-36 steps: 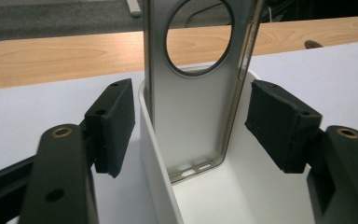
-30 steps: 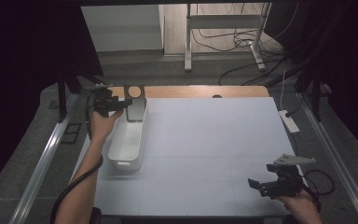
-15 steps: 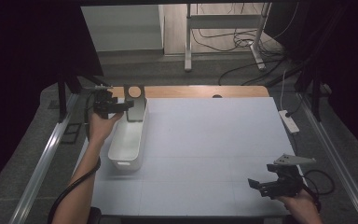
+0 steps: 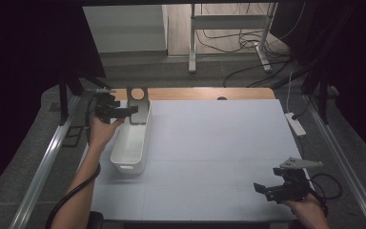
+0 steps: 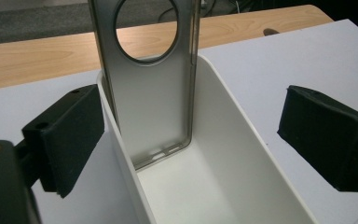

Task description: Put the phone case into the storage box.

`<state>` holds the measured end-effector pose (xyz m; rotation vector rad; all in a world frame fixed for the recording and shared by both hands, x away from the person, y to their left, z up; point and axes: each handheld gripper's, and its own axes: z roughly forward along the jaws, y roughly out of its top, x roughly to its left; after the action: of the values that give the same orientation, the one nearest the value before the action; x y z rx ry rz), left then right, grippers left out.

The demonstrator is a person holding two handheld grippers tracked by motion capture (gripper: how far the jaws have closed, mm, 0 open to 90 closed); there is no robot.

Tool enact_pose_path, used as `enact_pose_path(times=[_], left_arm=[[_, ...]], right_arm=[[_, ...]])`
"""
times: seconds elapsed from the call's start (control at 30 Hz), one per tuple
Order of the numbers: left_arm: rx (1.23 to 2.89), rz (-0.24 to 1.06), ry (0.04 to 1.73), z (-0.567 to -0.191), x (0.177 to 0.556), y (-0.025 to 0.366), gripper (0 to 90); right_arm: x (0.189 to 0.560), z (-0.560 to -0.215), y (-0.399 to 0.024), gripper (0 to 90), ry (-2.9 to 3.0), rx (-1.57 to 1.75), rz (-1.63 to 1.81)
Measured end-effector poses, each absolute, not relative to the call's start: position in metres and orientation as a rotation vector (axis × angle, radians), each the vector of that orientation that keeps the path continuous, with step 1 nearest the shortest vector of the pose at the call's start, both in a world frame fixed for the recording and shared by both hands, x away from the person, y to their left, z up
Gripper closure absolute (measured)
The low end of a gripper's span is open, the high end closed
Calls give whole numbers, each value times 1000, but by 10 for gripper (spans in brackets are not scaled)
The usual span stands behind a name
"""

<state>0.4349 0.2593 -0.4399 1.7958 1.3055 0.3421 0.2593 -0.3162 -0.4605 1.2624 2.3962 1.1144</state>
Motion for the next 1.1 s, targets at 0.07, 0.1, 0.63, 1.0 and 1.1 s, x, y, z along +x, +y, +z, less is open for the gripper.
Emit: enact_pose_path(times=[0.07,0.1,0.63,1.0,1.1], left_arm=[[1801,334,1296,-440,434,259,61],[1808,332,1290,-440,432,259,55],[1875,345,1258,-442,422,250,37],[1877,346,1228,-440,415,247,33],[1881,352,1221,-439,413,245,32]], right_arm=[[259,-460,-316,0,2396,1263,1114],[259,-460,-316,0,2397,1263,1113],[260,-461,-316,0,2402,1272,1111],[259,-461,-316,0,2403,1264,1113],[259,-461,-316,0,2405,1263,1112]])
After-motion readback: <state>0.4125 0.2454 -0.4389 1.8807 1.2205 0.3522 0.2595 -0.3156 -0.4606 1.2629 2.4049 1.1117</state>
